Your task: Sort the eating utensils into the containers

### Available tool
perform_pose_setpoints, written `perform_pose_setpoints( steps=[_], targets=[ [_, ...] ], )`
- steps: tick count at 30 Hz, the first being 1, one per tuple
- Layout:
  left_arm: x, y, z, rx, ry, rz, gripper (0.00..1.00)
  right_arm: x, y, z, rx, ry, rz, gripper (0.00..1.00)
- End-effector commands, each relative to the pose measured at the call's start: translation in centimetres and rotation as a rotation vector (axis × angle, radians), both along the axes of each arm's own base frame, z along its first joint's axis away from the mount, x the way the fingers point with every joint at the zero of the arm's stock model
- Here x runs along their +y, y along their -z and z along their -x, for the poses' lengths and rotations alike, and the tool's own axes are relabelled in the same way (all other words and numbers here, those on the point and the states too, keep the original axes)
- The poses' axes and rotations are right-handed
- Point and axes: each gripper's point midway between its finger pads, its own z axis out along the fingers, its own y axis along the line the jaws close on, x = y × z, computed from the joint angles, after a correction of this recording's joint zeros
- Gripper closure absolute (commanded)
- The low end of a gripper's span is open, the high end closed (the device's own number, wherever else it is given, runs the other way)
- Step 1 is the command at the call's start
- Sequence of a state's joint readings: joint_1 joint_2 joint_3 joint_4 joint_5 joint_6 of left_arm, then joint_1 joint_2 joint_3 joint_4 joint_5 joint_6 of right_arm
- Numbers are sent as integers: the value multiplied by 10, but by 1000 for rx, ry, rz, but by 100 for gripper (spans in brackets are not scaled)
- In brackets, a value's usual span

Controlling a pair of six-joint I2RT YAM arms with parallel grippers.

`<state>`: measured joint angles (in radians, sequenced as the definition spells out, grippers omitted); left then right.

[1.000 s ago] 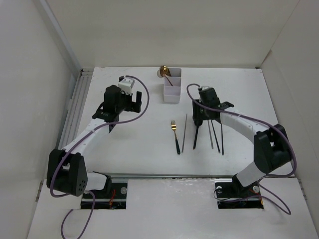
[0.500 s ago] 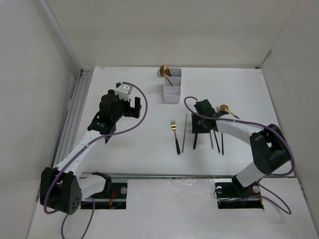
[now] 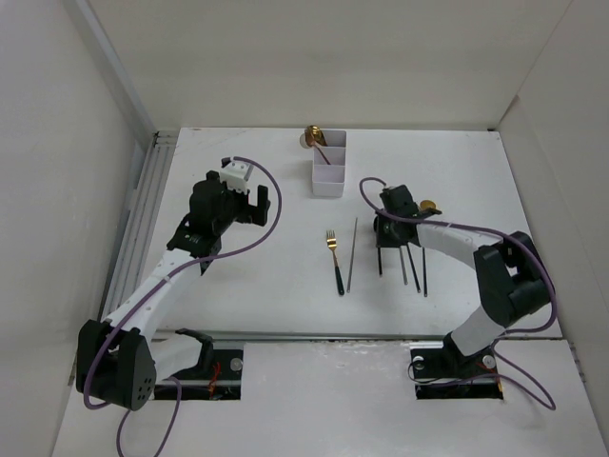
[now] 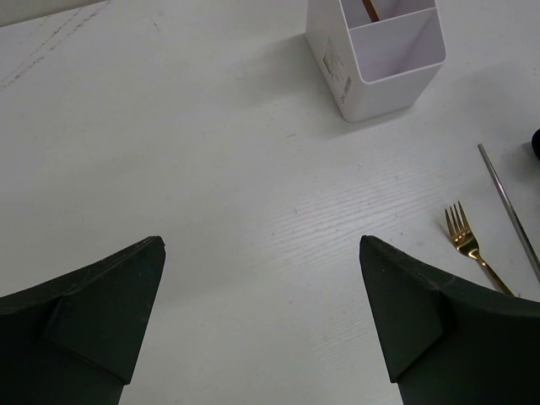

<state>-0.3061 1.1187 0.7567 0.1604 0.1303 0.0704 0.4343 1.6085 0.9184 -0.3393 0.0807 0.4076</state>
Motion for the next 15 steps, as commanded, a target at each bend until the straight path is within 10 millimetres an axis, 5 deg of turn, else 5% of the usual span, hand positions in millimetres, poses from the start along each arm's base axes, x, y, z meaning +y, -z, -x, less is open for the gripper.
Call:
perform_pose_setpoints(
  steps=[1,5,11,13,14,15],
  targets=[
    [-3,-13,-6,-53,4,21,0,9,-27,-29,-122,-47,-62,100],
    [-1,-10,-11,-47,-10,3,0,18,-64,-47,-251,-117,-88,100],
    [-1,-4,-27,-38,-15,-19,0,46,-211,-98,-761,-315,-133,100],
    [1,-3,-33,-38,-24,-19,0,60,-279,-120,-1007,-365,-155,100],
    [-1,-7,-41,-45,-27,-6,0,65,-275,-140,-1045,-402,-118,100],
    [1,-5,-44,-41,-40,5,0,76,-298,-151,-1148,-436,-135,100]
  ],
)
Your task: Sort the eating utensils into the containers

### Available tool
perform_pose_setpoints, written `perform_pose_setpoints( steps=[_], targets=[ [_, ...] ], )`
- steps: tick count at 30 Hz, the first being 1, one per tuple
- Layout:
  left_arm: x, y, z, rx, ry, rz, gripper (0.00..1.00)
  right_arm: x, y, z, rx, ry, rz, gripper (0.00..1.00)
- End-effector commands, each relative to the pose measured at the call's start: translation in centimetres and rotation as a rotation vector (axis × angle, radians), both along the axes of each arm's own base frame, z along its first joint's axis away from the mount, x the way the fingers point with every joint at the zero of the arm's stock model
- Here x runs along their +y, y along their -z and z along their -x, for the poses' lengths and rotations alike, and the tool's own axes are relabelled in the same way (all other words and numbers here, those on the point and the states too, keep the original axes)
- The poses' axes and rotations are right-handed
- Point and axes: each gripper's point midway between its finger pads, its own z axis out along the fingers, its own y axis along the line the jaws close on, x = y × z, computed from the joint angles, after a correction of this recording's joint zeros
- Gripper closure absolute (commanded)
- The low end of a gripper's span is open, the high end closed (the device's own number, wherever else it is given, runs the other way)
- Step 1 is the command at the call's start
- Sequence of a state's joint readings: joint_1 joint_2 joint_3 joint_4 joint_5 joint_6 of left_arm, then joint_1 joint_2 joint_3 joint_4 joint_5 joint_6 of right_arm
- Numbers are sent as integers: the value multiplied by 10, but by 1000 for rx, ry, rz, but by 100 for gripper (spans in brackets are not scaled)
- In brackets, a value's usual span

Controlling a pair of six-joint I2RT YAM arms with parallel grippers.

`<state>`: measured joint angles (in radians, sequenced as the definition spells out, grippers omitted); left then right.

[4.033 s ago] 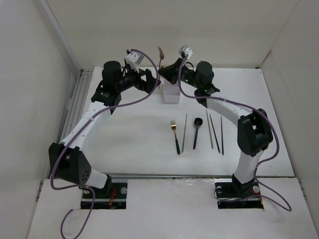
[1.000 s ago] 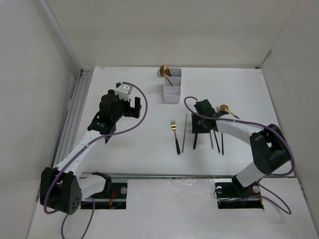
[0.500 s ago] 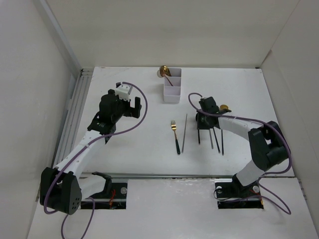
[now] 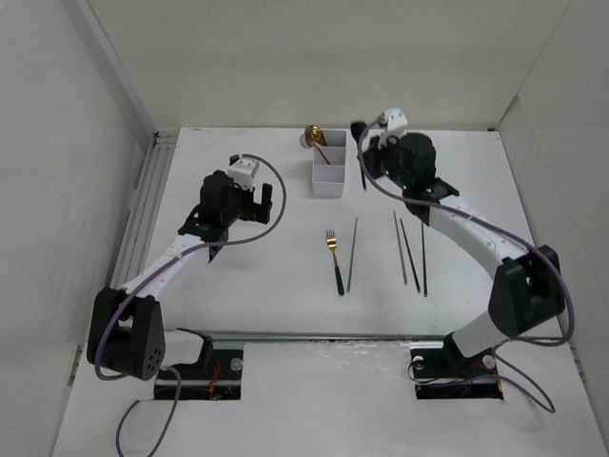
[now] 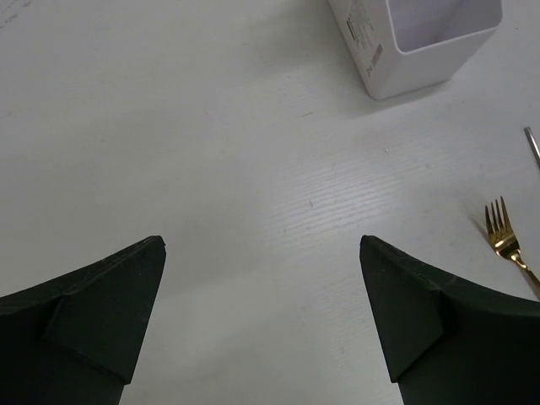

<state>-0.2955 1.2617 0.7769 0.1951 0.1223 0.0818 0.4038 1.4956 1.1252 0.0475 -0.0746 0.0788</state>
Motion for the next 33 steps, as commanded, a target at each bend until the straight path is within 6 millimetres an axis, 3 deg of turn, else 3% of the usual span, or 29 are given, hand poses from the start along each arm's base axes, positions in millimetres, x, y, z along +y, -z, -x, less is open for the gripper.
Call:
perform_pose_setpoints(
  steps=[1,2,3,5,7,9,10,12,13,15,16,20,24,26,29,30,32,33],
  targets=[
    [1,-44,-29,-128,-35,40,0,35,-112,-52,-493,-188,-40,100],
    [0,-38,-33,-109,-38,45,0,43,-143,-64,-577,-225,-65,100],
    [-2,-44,-38,-123,-38,49,0,56,-117,-88,-557,-268,-62,100],
    [-3,-43,-44,-119,-38,48,0,73,-154,-100,-718,-385,-114,100],
    [0,-38,-54,-106,-59,39,0,78,-152,-119,-832,-430,-174,100],
    [1,-36,-60,-97,-72,31,0,84,-151,-121,-924,-466,-200,100],
    [4,-41,-65,-106,-81,33,0,84,-131,-132,-926,-469,-203,100],
    [5,-37,-68,-98,-91,27,0,88,-139,-140,-954,-482,-215,100],
    [5,-36,-71,-89,-91,24,0,93,-123,-146,-911,-502,-219,100],
    [5,-35,-74,-87,-100,20,0,97,-114,-149,-892,-524,-215,100],
    [5,-29,-75,-76,-100,16,0,97,-116,-148,-905,-524,-215,100],
    [3,-30,-82,-82,-100,18,0,86,-82,-163,-847,-484,-208,100],
    [7,-32,-87,-90,-109,20,0,84,-69,-166,-831,-462,-210,100],
    [7,-32,-87,-90,-109,20,0,80,-51,-174,-768,-452,-203,100],
    [7,-37,-88,-102,-106,15,0,83,-41,-173,-722,-473,-199,78],
    [7,-37,-88,-102,-106,15,0,84,-26,-171,-690,-483,-197,63],
    [7,-32,-87,-93,-106,12,0,82,-37,-164,-705,-483,-198,54],
    [7,-37,-86,-103,-106,15,0,82,-32,-159,-696,-497,-197,49]
  ],
)
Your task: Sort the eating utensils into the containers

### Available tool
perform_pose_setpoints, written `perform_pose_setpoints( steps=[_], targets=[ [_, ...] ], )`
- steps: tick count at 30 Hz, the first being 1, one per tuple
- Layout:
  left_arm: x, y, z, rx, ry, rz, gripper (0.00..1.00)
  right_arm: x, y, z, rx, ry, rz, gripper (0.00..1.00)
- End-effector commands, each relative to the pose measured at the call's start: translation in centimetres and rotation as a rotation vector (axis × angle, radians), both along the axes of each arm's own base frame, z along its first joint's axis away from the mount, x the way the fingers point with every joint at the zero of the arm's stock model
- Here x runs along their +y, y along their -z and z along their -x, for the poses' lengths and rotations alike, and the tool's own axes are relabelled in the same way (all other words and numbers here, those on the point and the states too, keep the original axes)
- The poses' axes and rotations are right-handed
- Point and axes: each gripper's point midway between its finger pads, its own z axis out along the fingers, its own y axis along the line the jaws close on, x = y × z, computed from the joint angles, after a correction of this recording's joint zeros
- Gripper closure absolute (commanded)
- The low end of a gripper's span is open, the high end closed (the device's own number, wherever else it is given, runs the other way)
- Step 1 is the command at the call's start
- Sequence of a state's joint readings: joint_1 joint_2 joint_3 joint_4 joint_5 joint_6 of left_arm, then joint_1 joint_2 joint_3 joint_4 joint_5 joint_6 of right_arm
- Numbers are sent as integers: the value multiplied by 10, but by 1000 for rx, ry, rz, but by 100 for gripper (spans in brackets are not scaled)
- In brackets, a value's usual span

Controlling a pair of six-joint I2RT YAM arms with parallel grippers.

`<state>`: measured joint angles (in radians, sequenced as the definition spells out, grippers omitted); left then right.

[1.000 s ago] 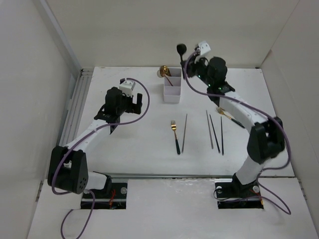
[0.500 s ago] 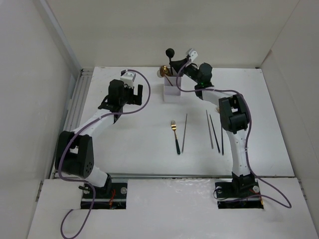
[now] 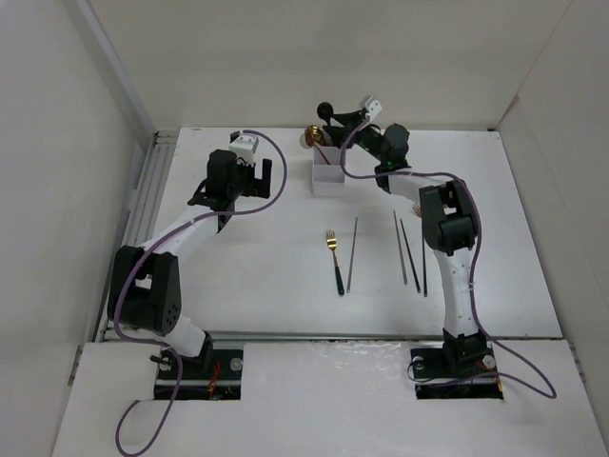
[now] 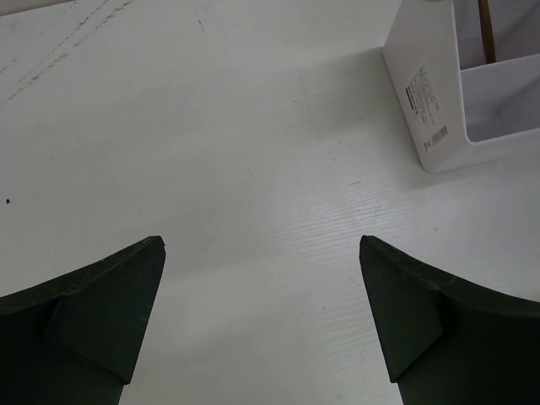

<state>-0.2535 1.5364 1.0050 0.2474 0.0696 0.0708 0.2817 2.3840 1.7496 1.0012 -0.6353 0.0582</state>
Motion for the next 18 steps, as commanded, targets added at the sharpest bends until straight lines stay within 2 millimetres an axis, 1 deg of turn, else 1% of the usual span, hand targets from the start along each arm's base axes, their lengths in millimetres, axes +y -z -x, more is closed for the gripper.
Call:
perform_pose_setpoints(
  steps=[1,2,3,4,5,6,7,8,9,10,11,12,13,14,15,16,17,18],
  targets=[
    [1,-31,-10,-88,-11,18,0,-2,-30,21,-65,-46,1,45],
    [1,-35,-9,-96,-11,20,0,-3,-34,24,-68,-46,0,39],
    [-1,-35,-9,-95,1,25,0,-2,-36,27,-63,-54,5,29],
    [-3,-33,-7,-94,12,29,0,-3,-41,30,-60,-55,6,0],
    [-2,-40,-5,-119,12,35,0,-5,-54,36,-65,-55,5,0],
    [-4,-42,-3,-129,21,41,0,-5,-56,37,-38,-55,12,0],
    [-3,-44,-2,-138,21,43,0,-6,-63,40,-30,-55,14,0],
    [-4,-44,4,-139,31,47,0,-9,-81,44,-32,-41,7,0],
    [-4,-46,3,-149,31,50,0,-11,-77,43,30,-25,18,0],
    [-5,-47,7,-151,40,53,0,-14,-86,45,35,-12,14,0],
    [-4,-53,8,-163,40,56,0,-16,-87,48,46,-4,14,0],
    [-5,-44,12,-140,48,54,0,-19,-108,59,15,-4,5,0],
    [-6,-50,13,-151,57,59,0,-19,-114,67,6,-18,8,0],
    [-6,-44,15,-139,57,57,0,-23,-110,69,23,5,4,0],
    [-7,-41,20,-129,70,59,0,-27,-115,73,20,19,-2,0],
    [-7,-47,21,-141,70,62,0,-31,-134,83,-15,32,-10,0],
    [-9,-42,23,-129,84,65,0,-35,-138,85,-9,50,-15,0],
    [-11,-48,26,-143,96,72,0,-37,-135,89,7,59,-14,0]
  ],
)
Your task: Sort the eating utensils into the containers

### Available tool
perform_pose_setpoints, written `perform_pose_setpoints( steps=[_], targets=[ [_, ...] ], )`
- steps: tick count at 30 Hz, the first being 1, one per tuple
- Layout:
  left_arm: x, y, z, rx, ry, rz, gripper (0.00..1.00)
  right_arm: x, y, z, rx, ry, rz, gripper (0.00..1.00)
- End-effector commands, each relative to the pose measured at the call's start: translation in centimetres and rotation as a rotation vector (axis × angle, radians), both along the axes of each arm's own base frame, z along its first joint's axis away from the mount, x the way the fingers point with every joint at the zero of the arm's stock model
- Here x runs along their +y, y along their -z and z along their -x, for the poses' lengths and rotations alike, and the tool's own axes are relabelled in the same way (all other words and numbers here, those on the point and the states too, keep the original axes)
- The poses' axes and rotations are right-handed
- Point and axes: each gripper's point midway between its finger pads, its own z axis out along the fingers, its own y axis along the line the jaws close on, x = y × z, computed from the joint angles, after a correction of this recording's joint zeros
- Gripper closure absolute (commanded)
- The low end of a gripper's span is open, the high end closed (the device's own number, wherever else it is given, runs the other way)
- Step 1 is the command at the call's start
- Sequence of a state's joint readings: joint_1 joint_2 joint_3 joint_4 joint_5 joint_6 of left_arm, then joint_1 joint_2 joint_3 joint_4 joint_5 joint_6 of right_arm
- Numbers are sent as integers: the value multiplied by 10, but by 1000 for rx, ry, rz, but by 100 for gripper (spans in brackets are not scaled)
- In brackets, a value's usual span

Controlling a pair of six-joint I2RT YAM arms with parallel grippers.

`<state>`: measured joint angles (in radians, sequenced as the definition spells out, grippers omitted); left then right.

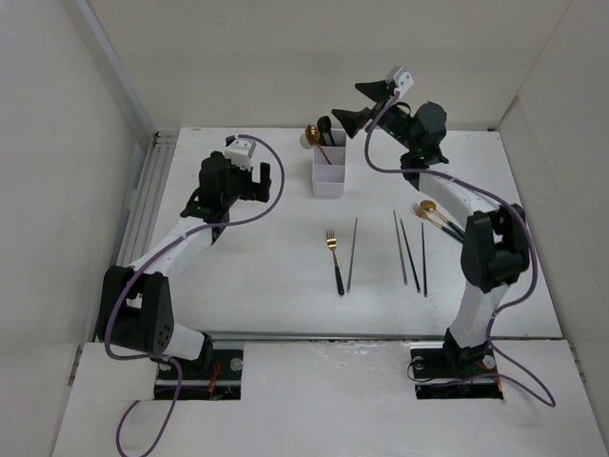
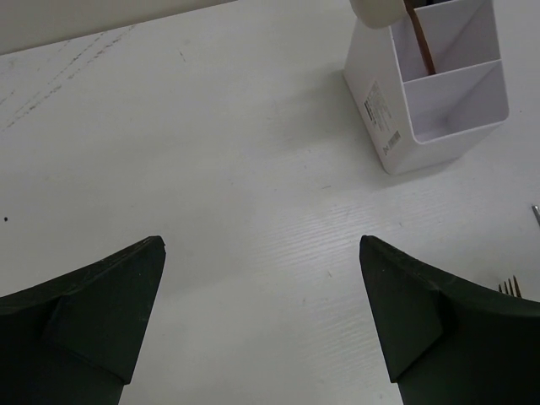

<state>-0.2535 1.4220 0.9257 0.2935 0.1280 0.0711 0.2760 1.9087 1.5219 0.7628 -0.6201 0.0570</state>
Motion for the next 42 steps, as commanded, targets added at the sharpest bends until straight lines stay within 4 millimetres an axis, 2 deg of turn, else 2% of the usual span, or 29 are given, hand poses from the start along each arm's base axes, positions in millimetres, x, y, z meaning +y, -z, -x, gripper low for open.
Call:
perform_pose_setpoints(
  steps=[1,2,3,4,7,8,10,11,12,14,16,18,20,21,22,23,24,25,27,29,30,31,33,34,35,37,38,40,42],
  targets=[
    [-5,-28,8,-80,39,43,0,-13,-21,17,-1,51,-17,0],
    [-6,-29,13,-84,49,47,0,-20,-29,24,19,80,-22,0],
    [-8,-29,14,-83,64,51,0,-23,-23,20,43,106,-12,0],
    [-9,-26,19,-74,70,61,0,-29,-36,29,43,130,-22,0],
    [-13,-26,28,-72,99,80,0,-53,-32,35,93,262,13,0],
    [-12,-26,32,-73,100,81,0,-59,-54,52,18,298,51,0],
    [-13,-24,37,-68,107,92,0,-71,-58,64,-1,436,122,0],
    [-12,-23,40,-68,107,92,0,-83,-77,81,-95,520,194,0],
    [-12,-23,40,-72,110,82,0,-87,-83,89,-121,573,236,0],
    [-11,-24,42,-86,114,72,0,-103,-89,101,-136,711,267,0],
    [-10,-27,42,-104,121,52,0,-130,-105,113,-146,825,249,0],
    [-9,-25,43,-97,124,42,0,-142,-95,115,-134,858,272,0],
    [-8,-26,44,-108,132,16,0,-153,-72,109,-87,896,311,0],
    [-8,-26,44,-108,132,16,0,-152,-61,106,-61,889,342,0],
    [-7,-26,47,-110,132,16,0,-154,-41,98,-6,888,377,0],
    [-6,-26,46,-110,123,14,0,-155,-13,94,95,860,439,0],
    [-4,-26,45,-111,115,11,0,-152,-12,90,143,818,438,0],
    [-3,-23,49,-105,117,1,0,-150,33,86,317,750,482,0],
    [-1,-24,50,-105,108,-2,0,-157,60,79,453,636,471,0],
    [0,-21,53,-98,111,-12,0,-171,85,74,572,664,448,0],
    [1,-16,54,-89,111,-14,0,-182,88,74,587,705,454,0],
    [1,-20,55,-98,111,-12,0,-193,103,73,621,750,474,0],
    [1,-12,57,-88,111,-14,0,-206,115,70,627,810,534,0],
    [1,-12,57,-88,111,-14,0,-220,123,70,652,846,564,0],
    [2,-13,58,-97,111,-12,0,-221,125,69,657,842,587,1],
    [2,-10,59,-95,111,-12,0,-242,151,68,734,861,674,7],
    [2,-10,59,-95,111,-12,0,-246,155,66,752,851,692,19],
    [2,-10,61,-103,111,-11,0,-257,188,69,853,819,765,28],
    [3,-10,63,-108,114,-19,0,-272,208,73,932,801,782,41]
  ],
)
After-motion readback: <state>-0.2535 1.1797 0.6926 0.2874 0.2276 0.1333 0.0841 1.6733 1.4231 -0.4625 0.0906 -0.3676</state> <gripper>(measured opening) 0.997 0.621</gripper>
